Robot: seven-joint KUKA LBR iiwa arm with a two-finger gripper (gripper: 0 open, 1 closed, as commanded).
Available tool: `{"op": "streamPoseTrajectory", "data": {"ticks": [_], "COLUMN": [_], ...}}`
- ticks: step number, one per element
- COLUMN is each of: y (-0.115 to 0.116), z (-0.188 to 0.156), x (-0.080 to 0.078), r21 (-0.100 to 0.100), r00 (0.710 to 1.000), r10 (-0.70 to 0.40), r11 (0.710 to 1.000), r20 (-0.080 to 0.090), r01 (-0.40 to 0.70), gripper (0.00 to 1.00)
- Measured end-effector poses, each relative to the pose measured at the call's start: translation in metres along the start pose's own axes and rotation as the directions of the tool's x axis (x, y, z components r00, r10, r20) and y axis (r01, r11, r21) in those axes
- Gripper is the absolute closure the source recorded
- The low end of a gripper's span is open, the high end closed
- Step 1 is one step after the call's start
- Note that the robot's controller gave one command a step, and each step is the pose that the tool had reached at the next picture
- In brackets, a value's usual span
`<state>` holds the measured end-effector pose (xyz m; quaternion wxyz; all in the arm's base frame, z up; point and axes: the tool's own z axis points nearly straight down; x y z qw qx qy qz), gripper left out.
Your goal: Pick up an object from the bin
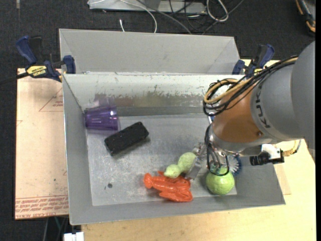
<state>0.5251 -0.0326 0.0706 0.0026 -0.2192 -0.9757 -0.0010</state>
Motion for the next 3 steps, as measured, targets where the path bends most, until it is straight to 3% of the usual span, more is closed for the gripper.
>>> {"op": "streamPoseTrajectory", "data": {"ticks": [1,3], "y": [0.000,-0.001], "z": [0.000,-0.051], "x": [0.000,0.003], "r21": [0.000,0.003], "r00": [1.000,1.000], "r10": [0.000,-0.002], "r11": [1.000,1.000], "r20": [0.000,-0.010], "r01": [0.000,0.002], "gripper": [1.00,1.00]}}
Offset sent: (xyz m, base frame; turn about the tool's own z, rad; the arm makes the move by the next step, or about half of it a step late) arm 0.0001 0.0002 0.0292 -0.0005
